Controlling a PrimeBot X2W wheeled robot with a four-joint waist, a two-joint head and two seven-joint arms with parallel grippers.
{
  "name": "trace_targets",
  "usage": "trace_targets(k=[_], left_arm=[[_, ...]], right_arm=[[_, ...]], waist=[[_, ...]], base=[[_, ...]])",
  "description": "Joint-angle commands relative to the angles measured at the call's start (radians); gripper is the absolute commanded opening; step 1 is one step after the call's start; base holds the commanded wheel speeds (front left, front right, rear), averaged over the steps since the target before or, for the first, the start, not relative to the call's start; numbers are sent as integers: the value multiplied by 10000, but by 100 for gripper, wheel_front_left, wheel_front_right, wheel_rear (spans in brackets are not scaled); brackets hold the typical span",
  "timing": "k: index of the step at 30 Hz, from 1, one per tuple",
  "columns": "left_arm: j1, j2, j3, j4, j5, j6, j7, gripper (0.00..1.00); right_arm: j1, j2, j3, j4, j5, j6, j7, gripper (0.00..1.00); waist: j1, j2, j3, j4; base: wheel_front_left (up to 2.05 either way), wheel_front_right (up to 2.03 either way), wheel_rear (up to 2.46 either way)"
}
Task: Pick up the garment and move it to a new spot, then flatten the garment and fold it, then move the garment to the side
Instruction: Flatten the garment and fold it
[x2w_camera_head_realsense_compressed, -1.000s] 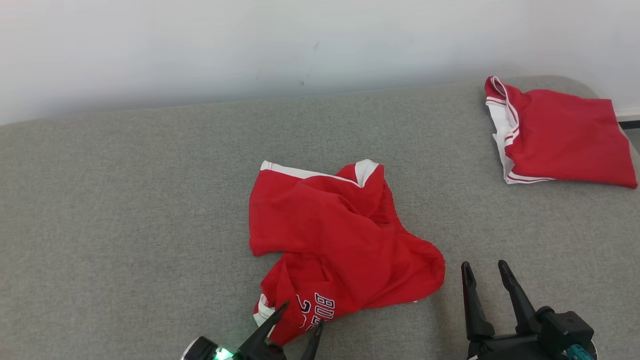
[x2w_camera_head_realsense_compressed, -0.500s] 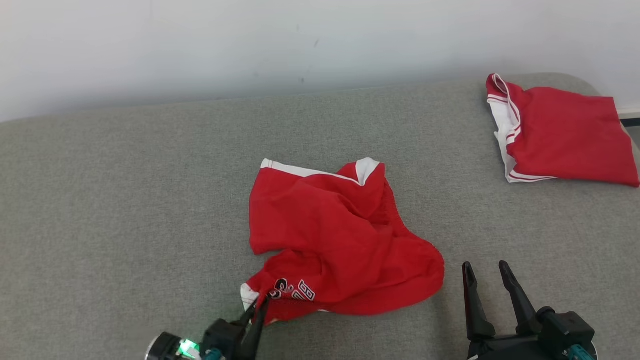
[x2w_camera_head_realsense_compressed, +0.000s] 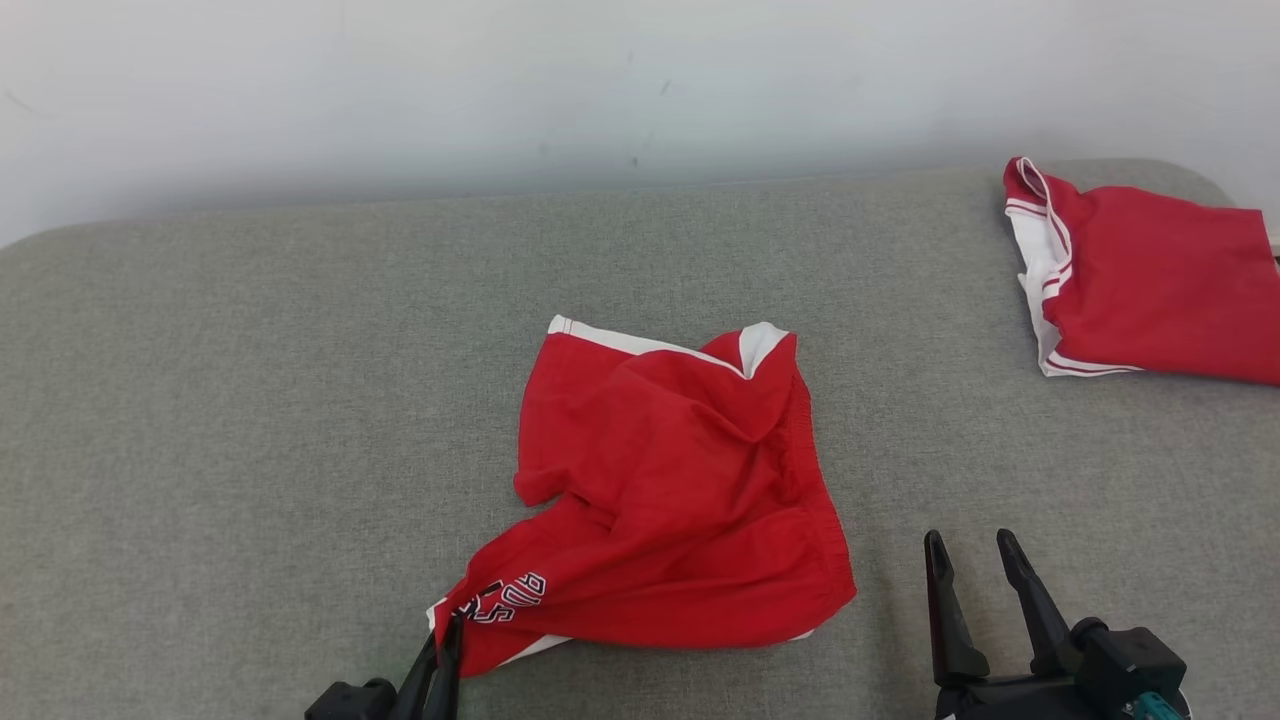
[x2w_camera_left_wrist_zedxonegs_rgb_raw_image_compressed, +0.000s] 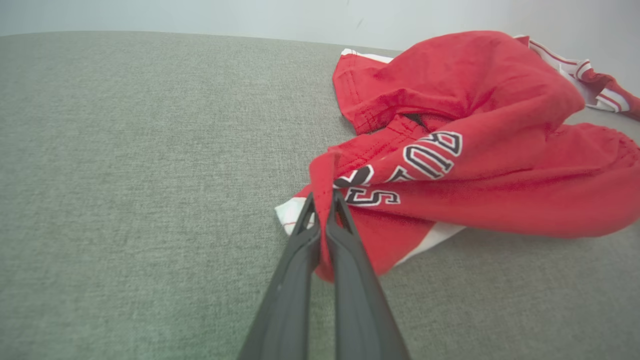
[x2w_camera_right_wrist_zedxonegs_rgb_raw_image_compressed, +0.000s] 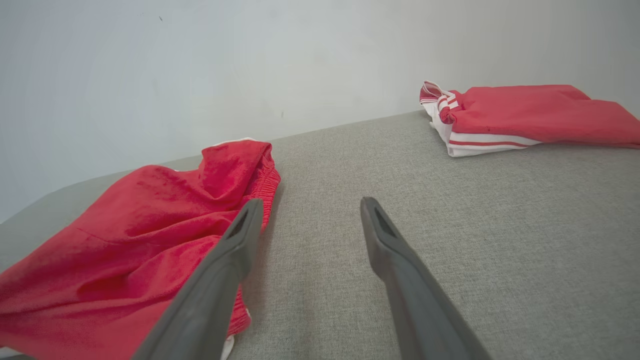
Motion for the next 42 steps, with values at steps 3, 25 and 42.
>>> trace_targets(k=[3, 25, 42], left_arm=[[179, -81, 93, -162, 23, -28, -30, 31], [805, -220, 1225, -2088, -702, 316, -30, 100], [762, -220, 823, -2150, -224, 506, -30, 100]], right_arm=[[25, 27, 28, 76, 73, -28, 2, 100], [-1226, -1250, 1766, 2811, 1006, -28, 5, 100], [-3364, -2091, 3435, 4122, 2627, -28, 119, 0]], waist=[[-1, 0, -11, 86], [-1, 0, -468, 1131], [-1, 0, -223, 1610]], base=[[0, 0, 0], [0, 0, 0], [0, 0, 0]])
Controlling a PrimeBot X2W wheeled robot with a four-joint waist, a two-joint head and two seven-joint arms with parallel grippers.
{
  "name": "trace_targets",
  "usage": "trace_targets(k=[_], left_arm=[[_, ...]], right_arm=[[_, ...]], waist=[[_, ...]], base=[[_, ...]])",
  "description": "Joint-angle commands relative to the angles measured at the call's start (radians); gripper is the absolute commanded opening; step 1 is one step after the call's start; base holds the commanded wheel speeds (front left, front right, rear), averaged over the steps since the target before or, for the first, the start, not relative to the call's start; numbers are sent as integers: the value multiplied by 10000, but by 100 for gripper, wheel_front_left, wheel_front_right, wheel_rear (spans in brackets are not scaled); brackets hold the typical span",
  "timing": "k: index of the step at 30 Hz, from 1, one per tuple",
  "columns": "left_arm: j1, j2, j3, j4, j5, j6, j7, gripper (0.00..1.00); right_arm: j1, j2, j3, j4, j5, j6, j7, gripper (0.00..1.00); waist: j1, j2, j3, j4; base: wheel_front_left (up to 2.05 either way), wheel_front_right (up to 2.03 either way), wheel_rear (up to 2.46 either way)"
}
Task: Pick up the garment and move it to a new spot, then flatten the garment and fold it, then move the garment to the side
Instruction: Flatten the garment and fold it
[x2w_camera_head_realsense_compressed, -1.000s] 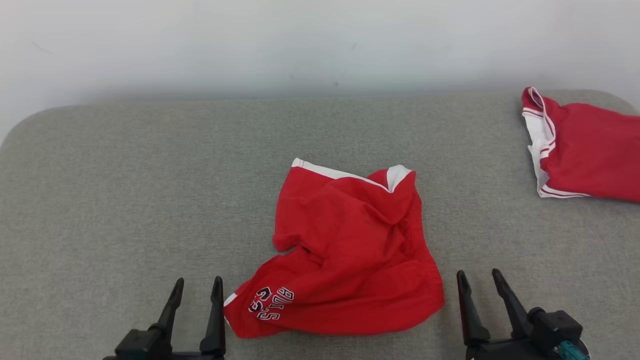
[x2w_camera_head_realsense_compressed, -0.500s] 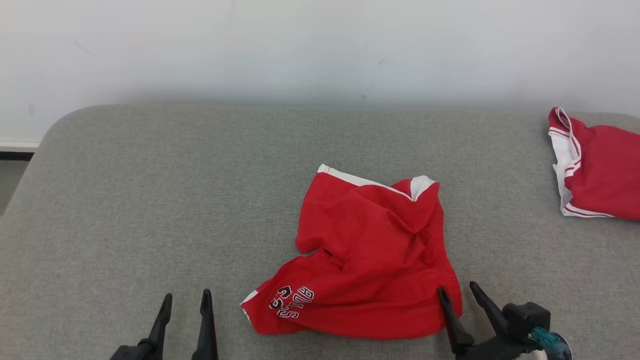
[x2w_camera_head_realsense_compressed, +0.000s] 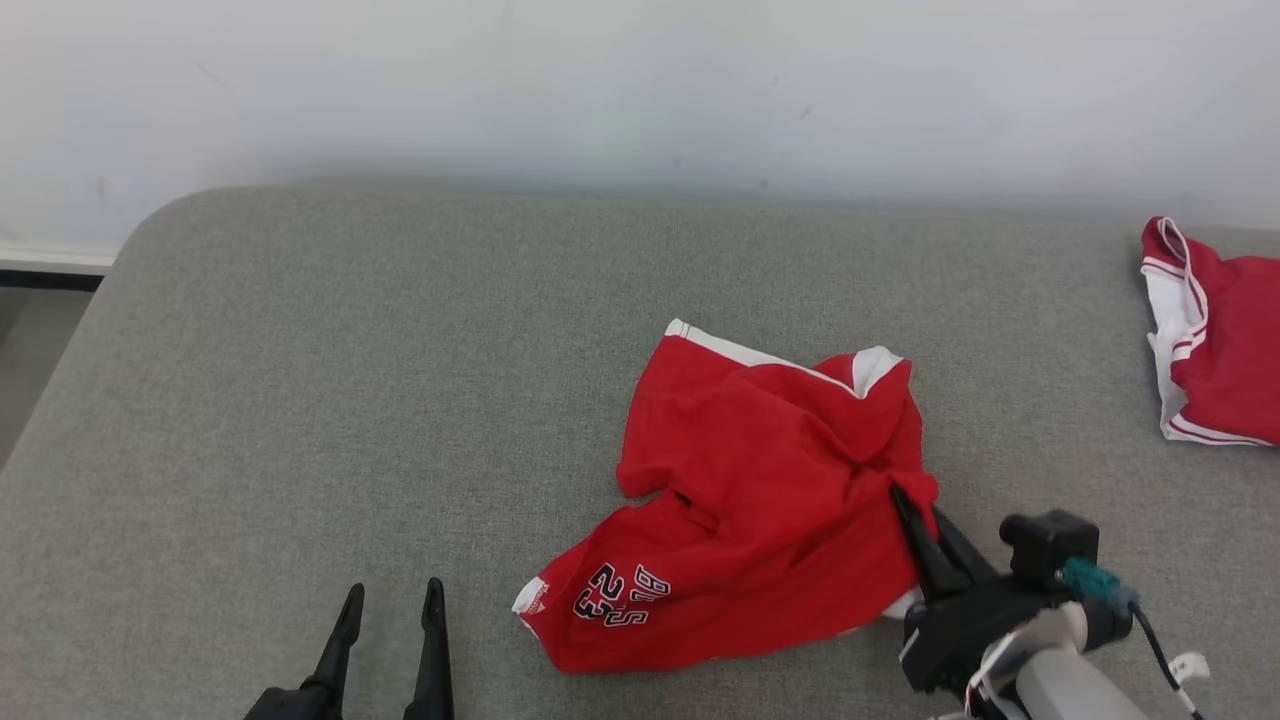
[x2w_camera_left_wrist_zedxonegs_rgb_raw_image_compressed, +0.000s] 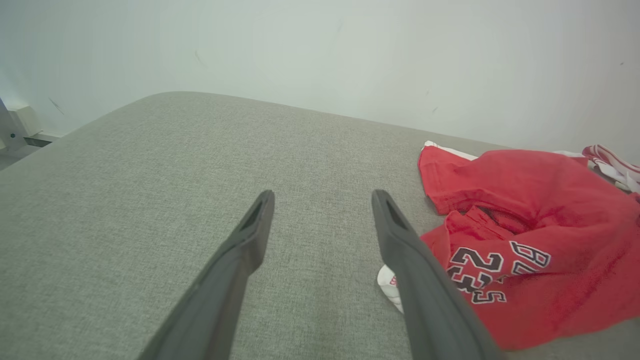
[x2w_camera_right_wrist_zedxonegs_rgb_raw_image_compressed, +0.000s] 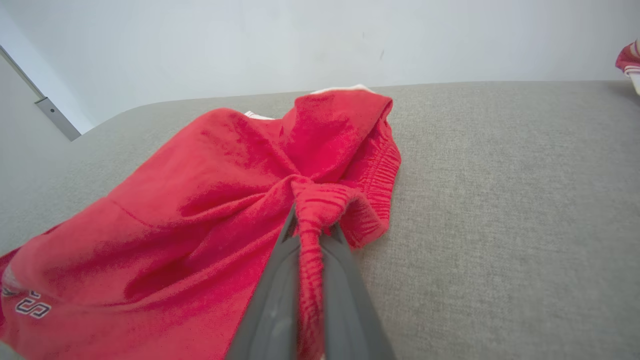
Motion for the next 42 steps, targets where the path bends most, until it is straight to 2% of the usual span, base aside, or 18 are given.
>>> trace_targets(k=[1, 8, 12, 19, 20, 21, 22, 27, 35, 42], left_arm=[[-46, -13, -45, -47, -25, 37, -30, 100], [-381, -13, -307, 0, -158, 95, -30, 100], [-656, -14, -564, 82, -252, 118, -30, 100], [-817, -14, -858, 135, -401, 211, -29, 100], [-804, -14, -870, 142, -411, 229, -29, 100], [-785, -12, -867, 151, -419, 255, -29, 100], [-748, -12, -851, 160, -420, 263, -29, 100], [-574, -12, -751, 178, -346, 261, -29, 100], [-393, -11, -498, 99, -210, 249, -29, 100], [-353, -11, -410, 90, -114, 175, -29, 100]], right_arm=[[-433, -56, 69, 28, 190, -28, -60, 0], [-1817, 62, 185, 664, 555, -28, 286, 0], [-2777, 227, -7, 1631, 844, -28, 390, 0], [-3853, 438, 114, 3498, 663, -28, 149, 0], [-3953, 469, 151, 3674, 661, -28, 85, 31], [-4017, 499, 212, 3793, 612, -28, 38, 75], [-4048, 535, 283, 3873, 593, -28, -19, 100], [-3891, 367, 460, 3565, 516, -28, -181, 100], [-2388, -120, 225, 1141, 323, -28, -183, 100], [-642, -247, -1049, -1236, 14, -28, -184, 100]], waist=[[0, 0, 171, 61], [0, 0, 595, 255], [0, 0, 821, 501], [0, 0, 902, 745], [0, 0, 890, 747], [0, 0, 863, 727], [0, 0, 831, 688], [0, 0, 626, 371], [0, 0, 391, -307], [0, 0, 393, -745]], base=[[0, 0, 0], [0, 0, 0], [0, 0, 0], [0, 0, 0], [0, 0, 0], [0, 0, 0], [0, 0, 0], [0, 0, 0], [0, 0, 0], [0, 0, 0]])
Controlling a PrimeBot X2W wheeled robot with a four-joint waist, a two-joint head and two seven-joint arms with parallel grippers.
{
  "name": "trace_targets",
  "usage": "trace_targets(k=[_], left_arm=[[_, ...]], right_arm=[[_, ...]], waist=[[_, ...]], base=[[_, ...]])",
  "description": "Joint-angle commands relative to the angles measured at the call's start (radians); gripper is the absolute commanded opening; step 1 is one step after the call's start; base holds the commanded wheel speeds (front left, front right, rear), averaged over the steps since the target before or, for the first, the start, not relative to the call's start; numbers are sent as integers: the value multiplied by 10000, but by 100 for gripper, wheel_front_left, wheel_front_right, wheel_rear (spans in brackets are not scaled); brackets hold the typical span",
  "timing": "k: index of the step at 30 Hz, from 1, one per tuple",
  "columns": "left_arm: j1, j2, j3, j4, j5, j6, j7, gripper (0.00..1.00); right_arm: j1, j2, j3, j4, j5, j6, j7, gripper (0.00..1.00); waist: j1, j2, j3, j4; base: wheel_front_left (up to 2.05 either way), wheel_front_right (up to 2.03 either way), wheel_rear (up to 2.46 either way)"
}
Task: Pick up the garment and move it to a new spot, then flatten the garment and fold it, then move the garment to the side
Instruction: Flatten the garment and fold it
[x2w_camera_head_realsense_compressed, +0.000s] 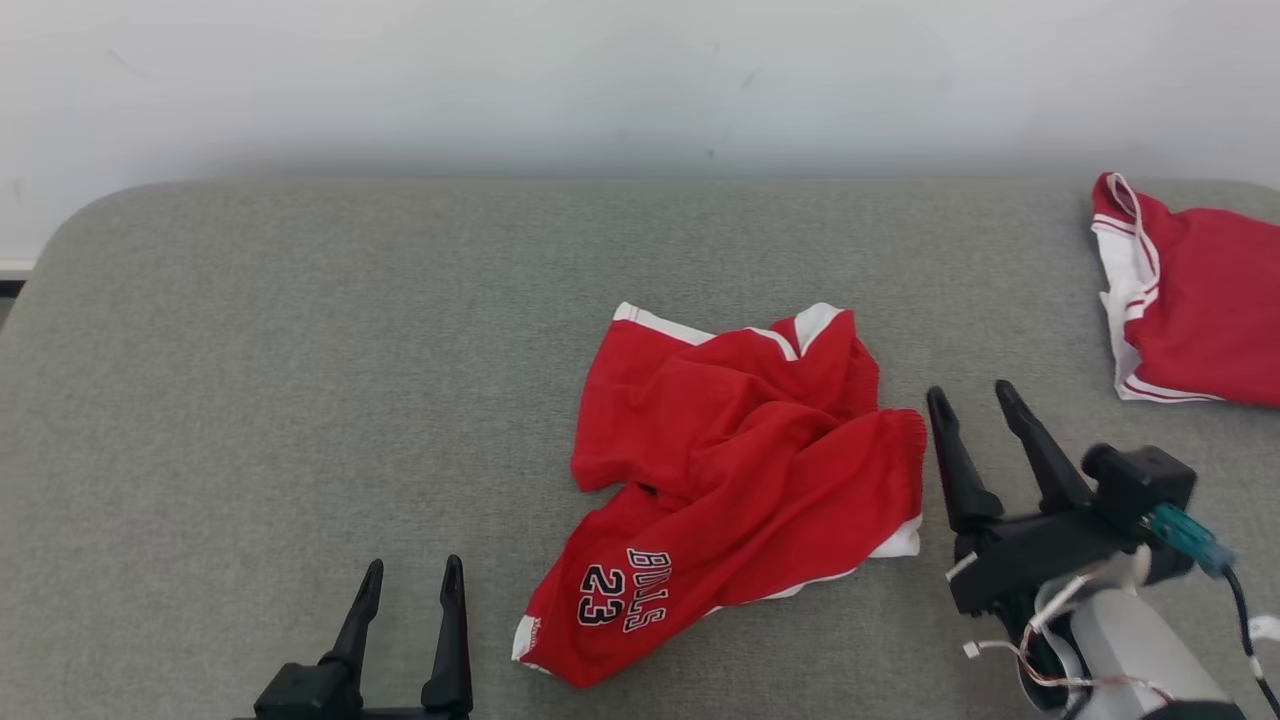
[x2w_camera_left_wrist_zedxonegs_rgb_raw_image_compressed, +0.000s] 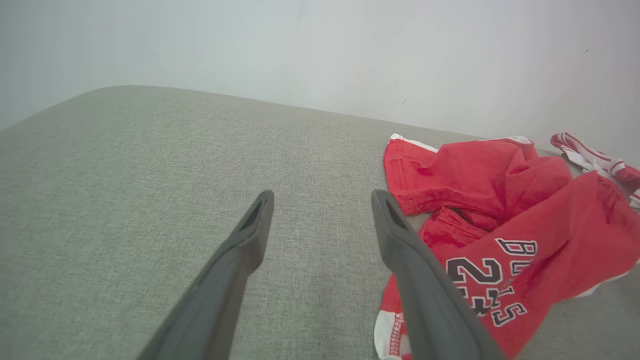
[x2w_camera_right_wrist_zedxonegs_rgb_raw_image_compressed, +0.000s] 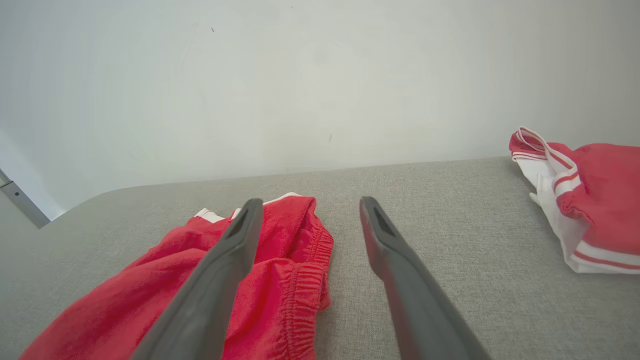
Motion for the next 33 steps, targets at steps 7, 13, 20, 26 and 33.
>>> trace_targets(k=[7, 13, 20, 26, 33], left_arm=[[121, -6, -207, 224, 423, -439, -29, 100], [32, -3, -548, 659, 746, -676, -29, 100], [213, -3, -759, 1069, 979, -763, -29, 100], [250, -1, -882, 1322, 1421, -897, -29, 100], [365, 5, -1110, 1484, 1624, -1054, -29, 100]], right_arm=[[1690, 519, -1288, -1849, -712, -28, -37, 100], [2695, 1081, -1696, -2499, -1142, -28, -21, 100], [3464, 1547, -1978, -2608, -1377, -28, -23, 100], [3659, 1689, -2023, -2677, -1438, -28, -21, 100], [3685, 1737, -2064, -2670, -1476, -28, -21, 100]], waist=[[1, -1, -35, -447], [1, -1, -94, -599], [1, -1, -154, -599], [1, -1, -182, -594], [1, -1, -215, -578]], base=[[0, 0, 0], [0, 0, 0], [0, 0, 0], [0, 0, 0], [0, 0, 0]])
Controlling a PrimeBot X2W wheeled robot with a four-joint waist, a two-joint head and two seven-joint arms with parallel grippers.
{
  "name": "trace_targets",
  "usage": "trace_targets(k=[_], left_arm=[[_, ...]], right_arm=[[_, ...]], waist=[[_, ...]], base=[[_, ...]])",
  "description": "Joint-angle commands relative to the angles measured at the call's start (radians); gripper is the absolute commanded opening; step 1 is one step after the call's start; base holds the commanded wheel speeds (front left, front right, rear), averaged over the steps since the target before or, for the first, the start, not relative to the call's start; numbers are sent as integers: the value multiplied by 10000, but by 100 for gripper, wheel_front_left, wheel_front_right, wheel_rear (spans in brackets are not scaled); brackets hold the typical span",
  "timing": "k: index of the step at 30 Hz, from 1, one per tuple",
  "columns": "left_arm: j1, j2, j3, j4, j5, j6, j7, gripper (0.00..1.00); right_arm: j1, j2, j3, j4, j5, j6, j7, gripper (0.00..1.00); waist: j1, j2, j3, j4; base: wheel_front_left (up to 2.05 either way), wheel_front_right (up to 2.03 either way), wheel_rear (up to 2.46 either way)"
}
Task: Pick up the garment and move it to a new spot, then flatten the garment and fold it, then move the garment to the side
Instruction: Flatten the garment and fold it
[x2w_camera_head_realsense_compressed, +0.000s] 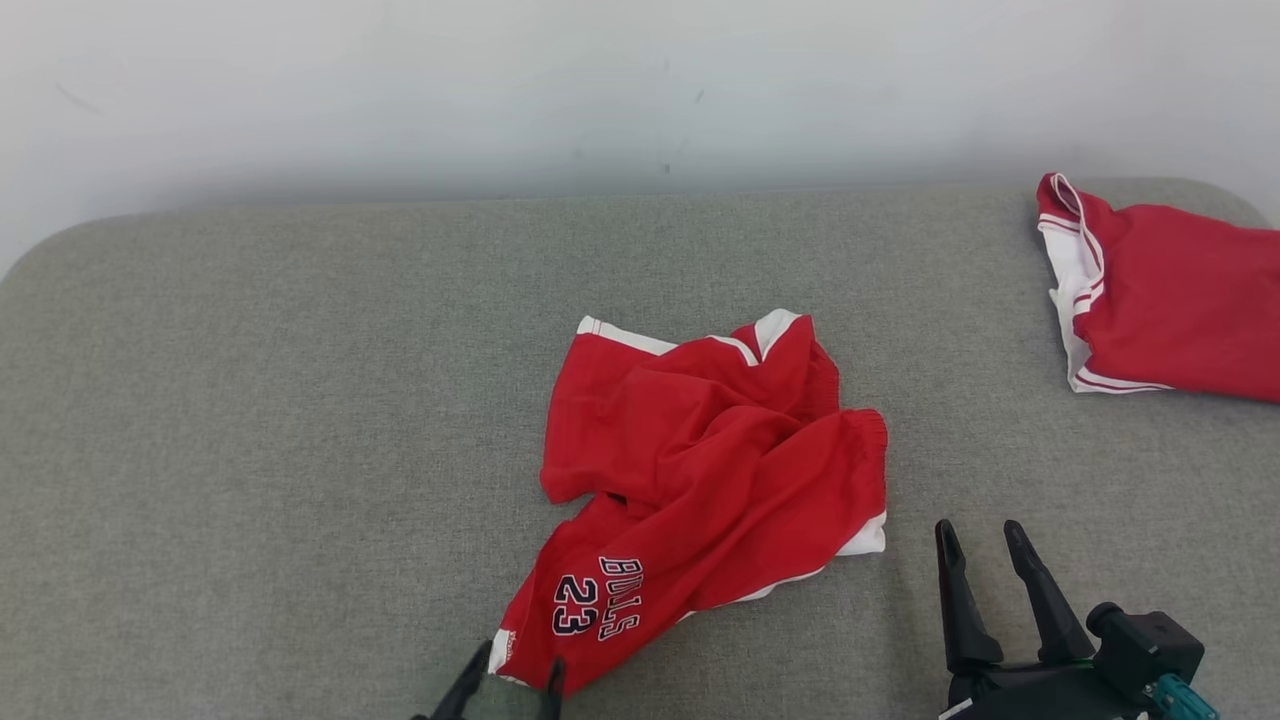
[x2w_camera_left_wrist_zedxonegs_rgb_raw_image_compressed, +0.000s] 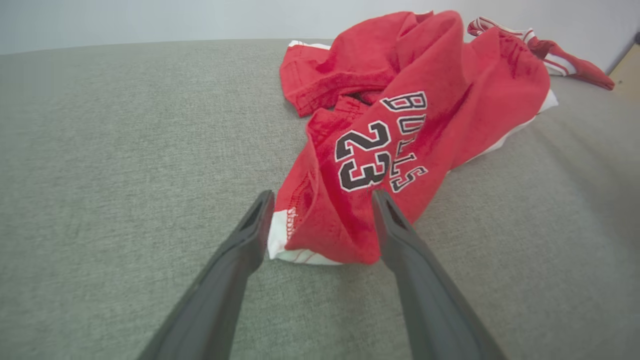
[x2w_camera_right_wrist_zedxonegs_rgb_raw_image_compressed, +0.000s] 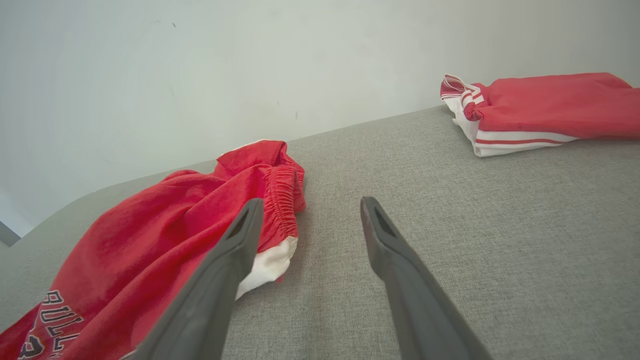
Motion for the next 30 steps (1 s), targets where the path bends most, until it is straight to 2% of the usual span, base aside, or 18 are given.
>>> trace_targets(k=[1, 2, 3, 11, 25, 30], left_arm=[[54, 9, -34, 80, 5, -24, -29, 69], [-23, 10, -68, 153, -65, -45, -29, 30], [-114, 11, -91, 212, -113, -61, -29, 0], [-325, 29, -490, 286, -434, -100, -29, 0], [1760, 831, -1109, -1964, -937, -111, -29, 0], [1828, 1023, -1398, -2577, -1118, -112, -29, 0]], right_arm=[[99, 37, -10, 0, -42, -28, 0, 100], [95, 34, -2, 10, -42, -28, 0, 100], [87, 34, 4, 15, -40, -28, 0, 100], [234, 28, -187, 38, -28, -28, 1, 100], [434, 144, -469, 57, -6, -28, 1, 100], [373, 141, -479, 130, -23, -28, 1, 100]], waist=[[0, 0, -11, 10], [0, 0, -14, 17], [0, 0, -18, 23], [0, 0, -70, 398], [0, 0, -91, 1274], [0, 0, -150, 1406]], base=[[0, 0, 0], [0, 0, 0], [0, 0, 0], [0, 0, 0], [0, 0, 0], [0, 0, 0]])
